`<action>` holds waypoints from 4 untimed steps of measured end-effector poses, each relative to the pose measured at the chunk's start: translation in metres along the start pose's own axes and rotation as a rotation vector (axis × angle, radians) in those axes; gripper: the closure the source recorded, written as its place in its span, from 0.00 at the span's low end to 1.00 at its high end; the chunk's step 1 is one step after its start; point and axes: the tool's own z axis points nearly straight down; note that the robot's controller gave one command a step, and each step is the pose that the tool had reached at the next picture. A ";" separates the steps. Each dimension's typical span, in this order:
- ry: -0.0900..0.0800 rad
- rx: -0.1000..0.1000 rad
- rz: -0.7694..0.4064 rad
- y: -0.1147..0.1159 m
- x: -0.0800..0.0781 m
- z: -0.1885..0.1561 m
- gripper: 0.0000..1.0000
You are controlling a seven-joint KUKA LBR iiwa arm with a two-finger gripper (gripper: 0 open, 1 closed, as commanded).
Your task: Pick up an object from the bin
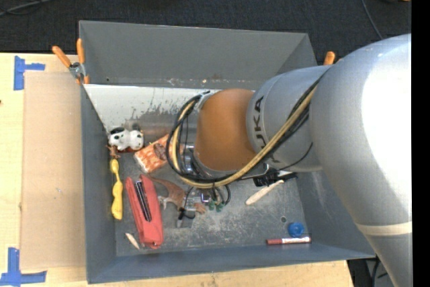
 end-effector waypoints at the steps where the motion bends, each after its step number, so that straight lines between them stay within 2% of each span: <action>1: -0.003 -0.003 0.006 -0.001 0.000 0.000 0.00; 2: 0.001 -0.001 0.010 0.000 0.000 0.000 1.00; 4: 0.001 -0.002 0.013 0.000 0.000 -0.005 1.00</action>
Offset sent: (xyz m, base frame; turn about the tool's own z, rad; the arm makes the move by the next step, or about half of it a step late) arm 0.0000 -0.0001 0.0000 0.0009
